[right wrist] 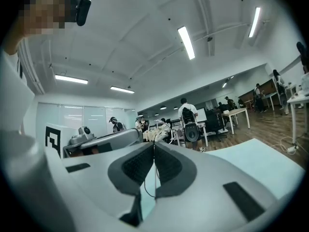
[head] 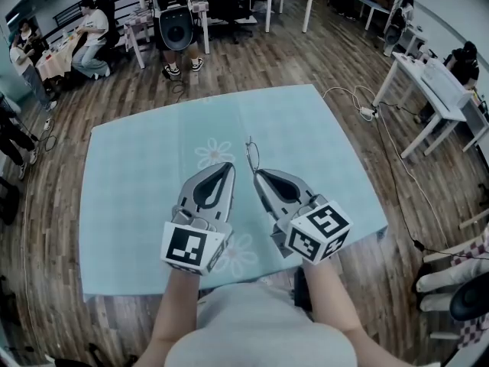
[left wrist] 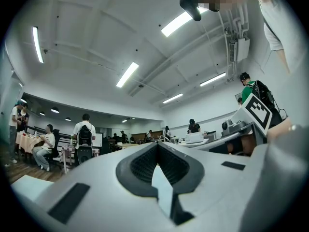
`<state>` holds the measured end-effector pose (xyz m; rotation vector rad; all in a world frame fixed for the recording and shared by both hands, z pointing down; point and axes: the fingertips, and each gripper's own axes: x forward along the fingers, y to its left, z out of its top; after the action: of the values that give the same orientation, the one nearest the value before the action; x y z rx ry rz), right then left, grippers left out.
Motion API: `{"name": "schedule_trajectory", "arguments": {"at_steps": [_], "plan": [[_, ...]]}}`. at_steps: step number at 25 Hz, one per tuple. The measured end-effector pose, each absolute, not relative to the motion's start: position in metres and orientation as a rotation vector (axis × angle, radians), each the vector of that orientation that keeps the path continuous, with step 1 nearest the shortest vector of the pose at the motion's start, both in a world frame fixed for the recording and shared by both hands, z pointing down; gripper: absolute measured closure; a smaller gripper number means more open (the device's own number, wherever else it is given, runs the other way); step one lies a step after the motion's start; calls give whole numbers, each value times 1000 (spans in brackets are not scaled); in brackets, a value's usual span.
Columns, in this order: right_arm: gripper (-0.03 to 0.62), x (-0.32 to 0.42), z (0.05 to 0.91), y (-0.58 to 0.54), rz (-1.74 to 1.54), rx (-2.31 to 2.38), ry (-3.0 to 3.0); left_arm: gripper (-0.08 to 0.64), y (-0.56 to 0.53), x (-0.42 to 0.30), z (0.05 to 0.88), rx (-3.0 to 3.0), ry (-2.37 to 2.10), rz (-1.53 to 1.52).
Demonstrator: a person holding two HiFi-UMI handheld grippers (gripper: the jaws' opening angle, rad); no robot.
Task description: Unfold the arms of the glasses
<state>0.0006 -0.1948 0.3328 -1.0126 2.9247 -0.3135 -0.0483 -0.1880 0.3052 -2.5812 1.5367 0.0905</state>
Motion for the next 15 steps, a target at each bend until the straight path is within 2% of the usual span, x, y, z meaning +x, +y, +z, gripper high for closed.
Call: {"name": "schedule_trajectory", "arguments": {"at_steps": [15], "plan": [[581, 5, 369, -201, -778, -860, 2837, 552, -186, -51, 337, -2635, 1558, 31]]}}
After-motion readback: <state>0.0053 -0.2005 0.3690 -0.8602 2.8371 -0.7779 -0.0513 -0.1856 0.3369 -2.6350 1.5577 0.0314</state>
